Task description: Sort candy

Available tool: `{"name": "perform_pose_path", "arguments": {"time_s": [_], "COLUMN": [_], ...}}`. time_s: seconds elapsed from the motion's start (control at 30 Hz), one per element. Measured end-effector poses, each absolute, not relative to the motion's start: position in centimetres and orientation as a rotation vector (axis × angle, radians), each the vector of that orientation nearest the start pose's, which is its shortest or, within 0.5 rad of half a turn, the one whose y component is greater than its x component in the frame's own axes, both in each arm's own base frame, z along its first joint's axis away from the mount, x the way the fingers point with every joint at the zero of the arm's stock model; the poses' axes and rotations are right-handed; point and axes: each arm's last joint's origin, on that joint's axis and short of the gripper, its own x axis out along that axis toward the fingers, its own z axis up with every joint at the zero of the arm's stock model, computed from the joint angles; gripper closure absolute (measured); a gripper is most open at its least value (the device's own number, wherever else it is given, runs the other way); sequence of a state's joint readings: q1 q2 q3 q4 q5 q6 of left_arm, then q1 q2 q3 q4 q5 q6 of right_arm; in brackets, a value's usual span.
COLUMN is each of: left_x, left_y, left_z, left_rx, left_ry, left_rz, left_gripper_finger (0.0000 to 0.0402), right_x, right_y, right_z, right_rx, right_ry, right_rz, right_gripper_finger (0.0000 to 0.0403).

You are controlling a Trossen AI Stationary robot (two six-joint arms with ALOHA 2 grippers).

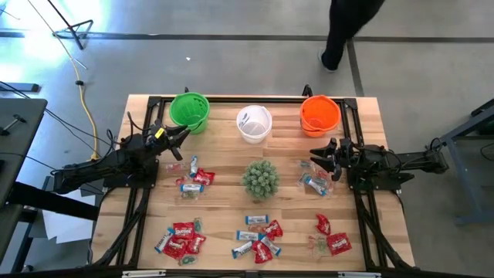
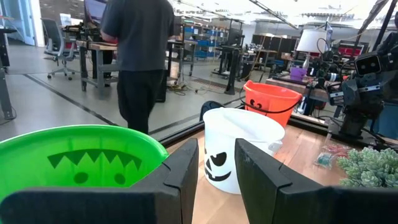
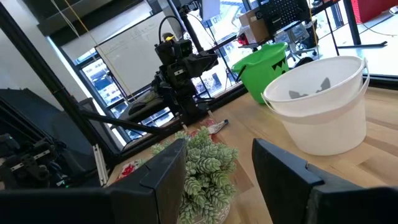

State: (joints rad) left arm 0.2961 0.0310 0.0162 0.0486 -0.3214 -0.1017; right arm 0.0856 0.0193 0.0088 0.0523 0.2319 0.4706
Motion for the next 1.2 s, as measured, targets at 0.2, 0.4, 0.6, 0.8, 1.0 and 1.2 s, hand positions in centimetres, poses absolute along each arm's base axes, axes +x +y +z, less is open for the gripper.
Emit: {"name": "perform_pose_path", "arguments": {"time_s": [0.2,0.4,0.6,0.8,1.0,1.2], "left_x": [9.03,9.02,9.00,8.97,8.96,8.96], "left_y": [3.71,3.71,3.74,3.78,3.78,3.79], "left_z": [17.13,17.14,17.14,17.15,17.21,17.22], "left_rx": [-0.099,-0.099,-0.099,-0.099,-0.126,-0.210], "left_ry": [-0.066,-0.066,-0.067,-0.070,-0.085,-0.114], "left_rz": [0.615,0.615,0.630,0.646,0.646,0.643], "left_gripper_finger": [0.0309,0.0309,0.0309,0.0309,0.0309,0.0309], "right_x": [9.77,9.77,9.77,9.77,9.77,9.77], "right_y": [0.17,0.17,0.17,0.17,0.17,0.17], "right_z": [17.00,17.00,17.01,17.00,17.00,17.00], "right_rx": [0.476,0.477,0.476,0.476,0.477,0.477], "right_ry": [-0.075,-0.075,-0.075,-0.075,-0.075,-0.075], "right_rz": [-0.134,-0.134,-0.134,-0.134,-0.134,-0.134], "right_gripper_finger": [0.0221,0.0221,0.0221,0.0221,0.0221,0.0221]}}
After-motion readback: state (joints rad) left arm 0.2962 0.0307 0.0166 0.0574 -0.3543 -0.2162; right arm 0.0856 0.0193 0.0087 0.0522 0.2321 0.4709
